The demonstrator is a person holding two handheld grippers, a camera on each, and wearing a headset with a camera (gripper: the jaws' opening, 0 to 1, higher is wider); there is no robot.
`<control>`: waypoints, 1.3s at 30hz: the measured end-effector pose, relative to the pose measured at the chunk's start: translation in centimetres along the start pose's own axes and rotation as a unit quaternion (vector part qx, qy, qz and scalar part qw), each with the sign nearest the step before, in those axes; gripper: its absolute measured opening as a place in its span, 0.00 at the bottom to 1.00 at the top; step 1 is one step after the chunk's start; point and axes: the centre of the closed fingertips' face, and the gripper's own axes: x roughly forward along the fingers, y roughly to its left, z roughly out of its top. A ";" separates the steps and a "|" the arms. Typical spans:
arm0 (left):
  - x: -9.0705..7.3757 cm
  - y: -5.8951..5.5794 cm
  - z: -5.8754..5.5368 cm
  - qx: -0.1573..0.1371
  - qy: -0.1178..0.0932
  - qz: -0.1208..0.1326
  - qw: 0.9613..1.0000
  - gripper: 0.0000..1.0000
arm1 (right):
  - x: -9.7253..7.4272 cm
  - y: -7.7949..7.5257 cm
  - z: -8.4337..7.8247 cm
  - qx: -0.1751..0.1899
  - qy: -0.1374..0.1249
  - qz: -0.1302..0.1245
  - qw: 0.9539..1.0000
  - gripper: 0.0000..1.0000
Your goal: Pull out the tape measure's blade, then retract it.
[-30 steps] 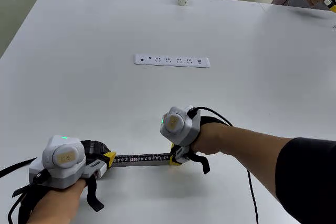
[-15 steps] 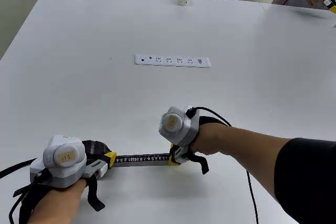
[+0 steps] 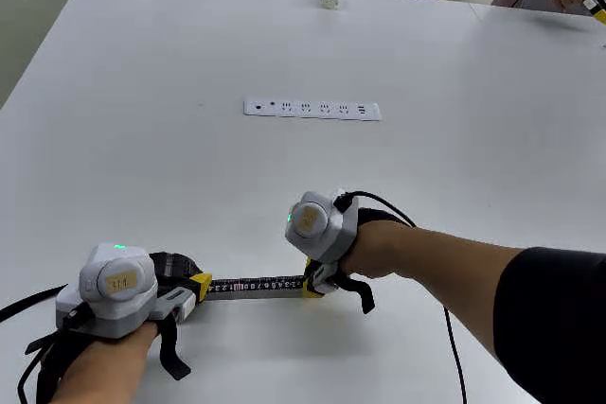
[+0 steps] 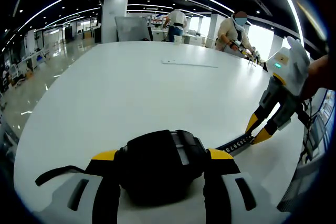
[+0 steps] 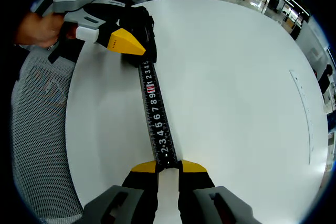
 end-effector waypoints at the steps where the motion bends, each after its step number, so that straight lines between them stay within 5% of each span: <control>1: 0.0 0.0 0.0 0.000 0.000 0.000 1.000 0.60 | 0.0 0.0 0.0 -0.001 0.000 0.000 1.000 0.10; 39: 0.1 0.0 0.0 -0.002 0.004 -0.002 1.000 0.60 | 0.4 0.2 1.2 -0.002 -0.004 0.000 1.000 0.10</control>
